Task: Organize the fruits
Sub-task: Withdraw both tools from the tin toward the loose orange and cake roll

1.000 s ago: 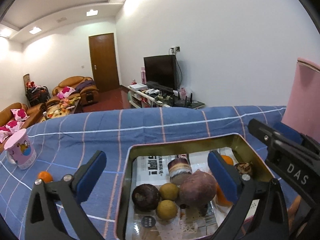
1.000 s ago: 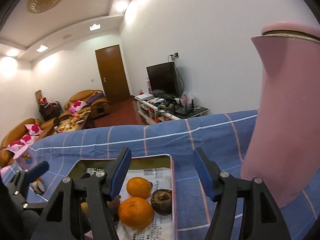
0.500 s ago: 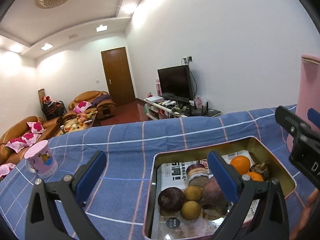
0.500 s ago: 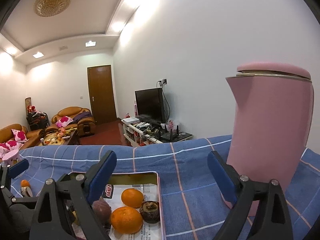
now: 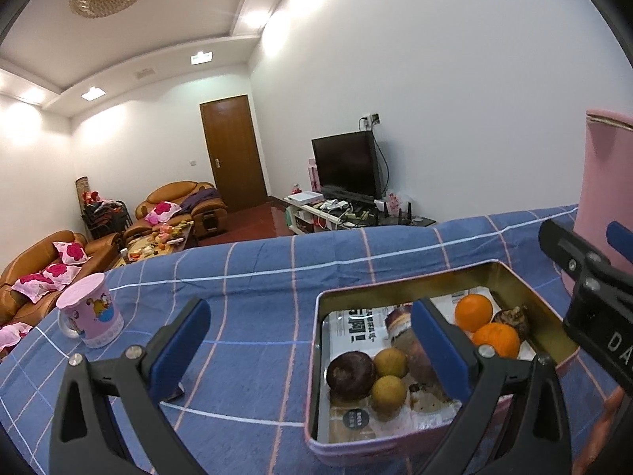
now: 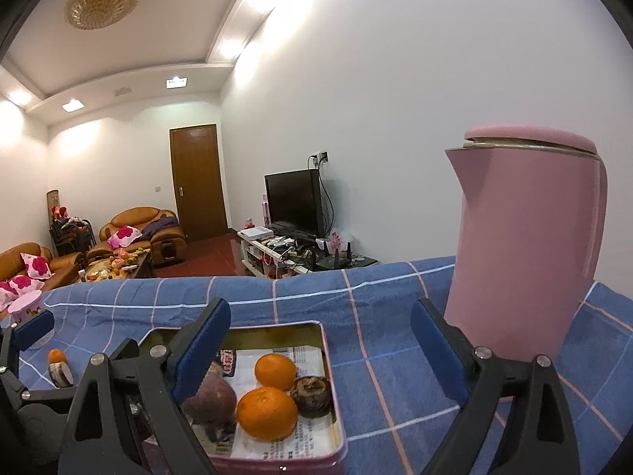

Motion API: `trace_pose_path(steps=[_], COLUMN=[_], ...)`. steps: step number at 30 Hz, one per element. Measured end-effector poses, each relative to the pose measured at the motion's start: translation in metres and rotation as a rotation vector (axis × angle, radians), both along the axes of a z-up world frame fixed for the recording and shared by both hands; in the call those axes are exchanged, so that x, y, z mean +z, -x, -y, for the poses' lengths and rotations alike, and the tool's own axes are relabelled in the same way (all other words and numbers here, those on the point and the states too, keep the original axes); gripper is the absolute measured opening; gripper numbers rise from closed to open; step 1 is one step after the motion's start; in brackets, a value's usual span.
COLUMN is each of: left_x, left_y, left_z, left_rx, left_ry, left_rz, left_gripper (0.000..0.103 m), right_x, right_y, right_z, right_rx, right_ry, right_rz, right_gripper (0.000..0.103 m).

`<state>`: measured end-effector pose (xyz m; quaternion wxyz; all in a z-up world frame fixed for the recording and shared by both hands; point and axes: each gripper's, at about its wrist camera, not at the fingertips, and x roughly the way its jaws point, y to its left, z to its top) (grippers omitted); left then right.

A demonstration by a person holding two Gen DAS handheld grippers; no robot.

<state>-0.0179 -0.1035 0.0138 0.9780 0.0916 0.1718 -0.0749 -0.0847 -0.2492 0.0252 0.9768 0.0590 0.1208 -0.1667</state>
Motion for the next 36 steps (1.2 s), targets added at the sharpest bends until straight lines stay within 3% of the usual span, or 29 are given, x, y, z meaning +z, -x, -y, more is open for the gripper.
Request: trace_pose_path(steps=[9, 17, 36], left_x=[0.002, 0.002, 0.0], left_y=[0.01, 0.009, -0.005], left_z=[-0.016, -0.051, -0.116], left_rx=[-0.009, 0.019, 0.084], left_ry=[0.025, 0.119, 0.076], left_rz=[0.003, -0.02, 0.001], left_gripper=[0.103, 0.103, 0.103], right_x=[0.0, -0.001, -0.003], right_y=[0.014, 0.016, -0.004], right_z=[-0.024, -0.04, -0.105], right_rx=[0.0, -0.008, 0.053], right_ry=[0.002, -0.007, -0.04], right_rz=[-0.008, -0.02, -0.034], right_gripper=[0.093, 0.093, 0.093])
